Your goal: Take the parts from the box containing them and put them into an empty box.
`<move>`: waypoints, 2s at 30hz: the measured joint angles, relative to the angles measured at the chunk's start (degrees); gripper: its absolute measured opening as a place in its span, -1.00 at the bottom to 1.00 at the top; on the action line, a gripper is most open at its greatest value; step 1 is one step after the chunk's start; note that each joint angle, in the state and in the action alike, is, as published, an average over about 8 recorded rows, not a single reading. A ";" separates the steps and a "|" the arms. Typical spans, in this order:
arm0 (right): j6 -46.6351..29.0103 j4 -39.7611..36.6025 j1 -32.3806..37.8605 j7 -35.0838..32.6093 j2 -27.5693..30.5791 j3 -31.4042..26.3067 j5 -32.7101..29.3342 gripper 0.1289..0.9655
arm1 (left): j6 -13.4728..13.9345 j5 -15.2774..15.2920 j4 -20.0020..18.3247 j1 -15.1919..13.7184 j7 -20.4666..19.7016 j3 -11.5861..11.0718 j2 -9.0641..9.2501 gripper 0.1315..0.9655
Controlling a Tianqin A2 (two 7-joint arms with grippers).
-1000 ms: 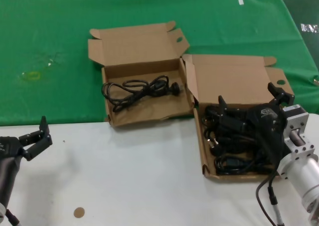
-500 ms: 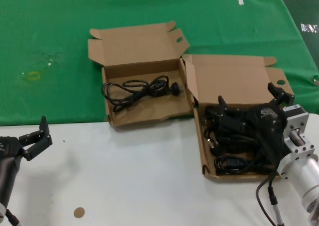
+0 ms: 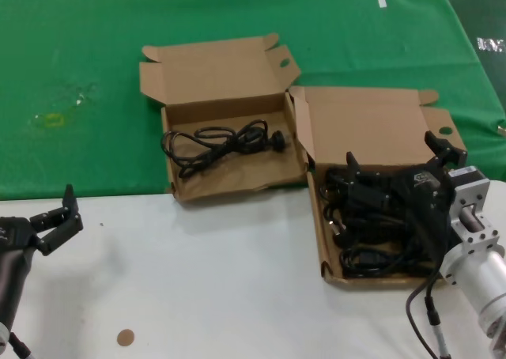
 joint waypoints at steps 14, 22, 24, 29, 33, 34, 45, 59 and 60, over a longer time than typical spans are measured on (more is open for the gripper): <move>0.00 0.00 0.00 0.00 0.00 0.00 0.00 1.00 | 0.00 0.00 0.00 0.00 0.00 0.00 0.00 1.00; 0.00 0.00 0.00 0.00 0.00 0.00 0.00 1.00 | 0.00 0.00 0.00 0.00 0.00 0.00 0.00 1.00; 0.00 0.00 0.00 0.00 0.00 0.00 0.00 1.00 | 0.00 0.00 0.00 0.00 0.00 0.00 0.00 1.00; 0.00 0.00 0.00 0.00 0.00 0.00 0.00 1.00 | 0.00 0.00 0.00 0.00 0.00 0.00 0.00 1.00; 0.00 0.00 0.00 0.00 0.00 0.00 0.00 1.00 | 0.00 0.00 0.00 0.00 0.00 0.00 0.00 1.00; 0.00 0.00 0.00 0.00 0.00 0.00 0.00 1.00 | 0.00 0.00 0.00 0.00 0.00 0.00 0.00 1.00; 0.00 0.00 0.00 0.00 0.00 0.00 0.00 1.00 | 0.00 0.00 0.00 0.00 0.00 0.00 0.00 1.00; 0.00 0.00 0.00 0.00 0.00 0.00 0.00 1.00 | 0.00 0.00 0.00 0.00 0.00 0.00 0.00 1.00; 0.00 0.00 0.00 0.00 0.00 0.00 0.00 1.00 | 0.00 0.00 0.00 0.00 0.00 0.00 0.00 1.00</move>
